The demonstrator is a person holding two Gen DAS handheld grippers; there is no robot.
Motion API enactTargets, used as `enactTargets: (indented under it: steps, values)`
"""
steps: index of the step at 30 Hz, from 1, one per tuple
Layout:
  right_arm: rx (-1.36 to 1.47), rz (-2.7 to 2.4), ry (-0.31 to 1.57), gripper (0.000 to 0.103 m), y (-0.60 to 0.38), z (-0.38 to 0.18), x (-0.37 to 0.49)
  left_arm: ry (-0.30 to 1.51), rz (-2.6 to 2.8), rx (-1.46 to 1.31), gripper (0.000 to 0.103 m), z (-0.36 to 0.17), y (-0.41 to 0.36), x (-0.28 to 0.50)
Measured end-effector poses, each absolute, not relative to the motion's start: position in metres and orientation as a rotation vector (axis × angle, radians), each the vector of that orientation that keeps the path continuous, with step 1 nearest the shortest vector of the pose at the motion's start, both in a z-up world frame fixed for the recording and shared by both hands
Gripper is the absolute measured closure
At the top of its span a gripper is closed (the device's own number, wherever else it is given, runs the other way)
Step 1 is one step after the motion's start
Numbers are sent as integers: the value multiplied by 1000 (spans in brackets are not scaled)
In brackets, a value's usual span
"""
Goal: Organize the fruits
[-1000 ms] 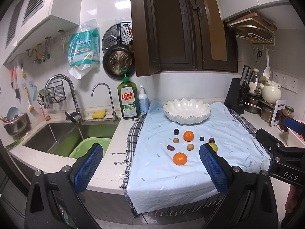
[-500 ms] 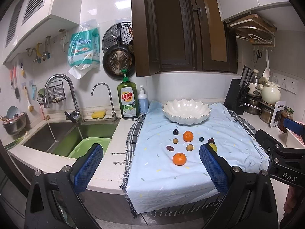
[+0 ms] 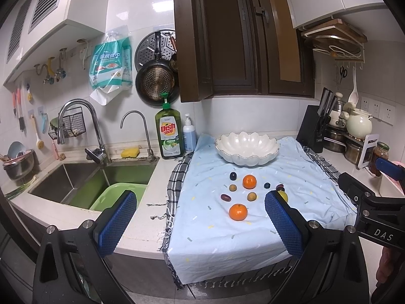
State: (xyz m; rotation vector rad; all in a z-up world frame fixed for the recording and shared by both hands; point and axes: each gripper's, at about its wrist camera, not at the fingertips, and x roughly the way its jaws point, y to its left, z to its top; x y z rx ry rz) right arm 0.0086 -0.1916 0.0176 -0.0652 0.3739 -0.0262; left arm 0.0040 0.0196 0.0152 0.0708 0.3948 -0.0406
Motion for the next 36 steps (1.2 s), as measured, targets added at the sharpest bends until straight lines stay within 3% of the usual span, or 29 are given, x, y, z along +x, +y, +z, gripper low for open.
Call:
enactTargets:
  steps: [19, 36]
  values:
    - [-59, -38, 400, 1, -187, 9, 26, 421, -77, 50, 0, 11, 24, 27]
    - [-48, -59, 495, 1, -193, -39, 81, 512, -163, 89, 3, -38, 0, 86]
